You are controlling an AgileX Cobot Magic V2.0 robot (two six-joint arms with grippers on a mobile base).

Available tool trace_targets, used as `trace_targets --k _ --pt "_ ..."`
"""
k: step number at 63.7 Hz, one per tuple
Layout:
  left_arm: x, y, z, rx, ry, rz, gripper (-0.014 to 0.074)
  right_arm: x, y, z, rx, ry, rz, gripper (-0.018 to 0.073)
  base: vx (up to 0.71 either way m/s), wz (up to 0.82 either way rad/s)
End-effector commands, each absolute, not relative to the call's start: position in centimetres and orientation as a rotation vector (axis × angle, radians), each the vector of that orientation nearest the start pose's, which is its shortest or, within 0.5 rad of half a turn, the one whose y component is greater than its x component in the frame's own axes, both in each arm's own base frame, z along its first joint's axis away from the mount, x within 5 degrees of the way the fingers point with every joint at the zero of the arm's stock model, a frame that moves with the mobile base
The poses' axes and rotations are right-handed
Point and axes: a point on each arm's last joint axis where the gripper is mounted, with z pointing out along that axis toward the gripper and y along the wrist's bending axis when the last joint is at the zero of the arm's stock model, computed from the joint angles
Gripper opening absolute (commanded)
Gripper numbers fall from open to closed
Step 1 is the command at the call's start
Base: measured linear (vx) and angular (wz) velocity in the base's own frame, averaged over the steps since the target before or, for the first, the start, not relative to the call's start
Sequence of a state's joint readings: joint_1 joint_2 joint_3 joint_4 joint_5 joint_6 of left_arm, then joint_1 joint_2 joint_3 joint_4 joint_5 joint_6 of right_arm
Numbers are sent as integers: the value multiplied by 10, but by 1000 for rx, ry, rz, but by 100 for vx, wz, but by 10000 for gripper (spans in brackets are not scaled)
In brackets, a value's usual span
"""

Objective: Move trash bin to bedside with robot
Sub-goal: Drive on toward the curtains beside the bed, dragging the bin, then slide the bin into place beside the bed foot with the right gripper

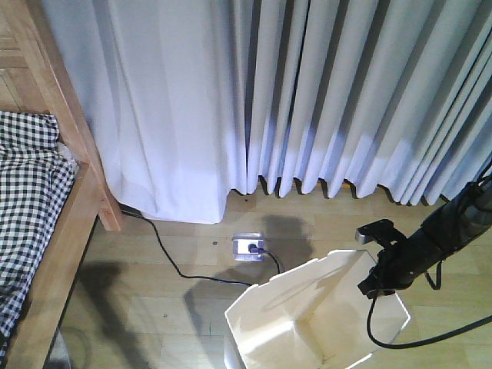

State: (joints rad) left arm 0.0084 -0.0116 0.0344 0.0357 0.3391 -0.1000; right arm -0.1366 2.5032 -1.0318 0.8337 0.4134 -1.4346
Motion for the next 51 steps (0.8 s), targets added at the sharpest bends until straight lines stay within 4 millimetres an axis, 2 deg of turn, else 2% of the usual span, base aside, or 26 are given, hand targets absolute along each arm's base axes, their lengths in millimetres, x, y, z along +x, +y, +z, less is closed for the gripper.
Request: trace_targets --k 1,14,21,30,42,51 --pt "56 1 176 -78 1792 -38 -6 318 -7 -39 -736 2926 671 -5 0 0" --pt "56 1 176 -78 1792 -38 -6 320 -8 -40 -723 2927 639 -5 0 -1" --pt "56 1 176 -78 1792 -38 -6 323 -8 -40 -621 2932 622 -5 0 -1" --pt "56 1 176 -78 1792 -38 -6 340 -12 -42 -469 2906 538 -5 0 0" --pt "56 1 176 -78 1792 -38 -6 365 -8 -62 -337 2866 659 -5 0 0" --pt "56 1 176 -78 1792 -38 -6 379 -9 -80 -228 2849 674 -5 0 0"
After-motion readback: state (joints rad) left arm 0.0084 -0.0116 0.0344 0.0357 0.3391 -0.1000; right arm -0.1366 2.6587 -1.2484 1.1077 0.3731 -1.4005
